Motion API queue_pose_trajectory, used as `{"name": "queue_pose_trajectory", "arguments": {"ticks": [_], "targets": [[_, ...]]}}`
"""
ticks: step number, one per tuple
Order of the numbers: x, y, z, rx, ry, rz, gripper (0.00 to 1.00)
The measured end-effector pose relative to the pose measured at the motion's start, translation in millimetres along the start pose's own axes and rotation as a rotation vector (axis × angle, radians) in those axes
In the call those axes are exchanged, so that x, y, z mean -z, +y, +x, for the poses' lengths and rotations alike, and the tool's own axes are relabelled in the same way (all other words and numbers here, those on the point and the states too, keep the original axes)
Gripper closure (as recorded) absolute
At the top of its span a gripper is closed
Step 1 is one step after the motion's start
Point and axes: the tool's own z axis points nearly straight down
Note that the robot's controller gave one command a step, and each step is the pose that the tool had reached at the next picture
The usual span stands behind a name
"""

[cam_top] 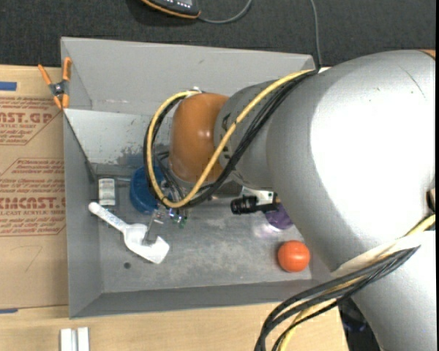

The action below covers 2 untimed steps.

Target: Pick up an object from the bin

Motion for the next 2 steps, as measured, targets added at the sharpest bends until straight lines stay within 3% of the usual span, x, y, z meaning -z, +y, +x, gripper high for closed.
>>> {"name": "queue_pose_trajectory", "arguments": {"ticks": [1,2], "targets": [[2.3,29.0,34.0,-0.05,0.006,0.0,1.0],[2.3,29.0,34.0,-0.05,0.006,0.0,1.0]]}}
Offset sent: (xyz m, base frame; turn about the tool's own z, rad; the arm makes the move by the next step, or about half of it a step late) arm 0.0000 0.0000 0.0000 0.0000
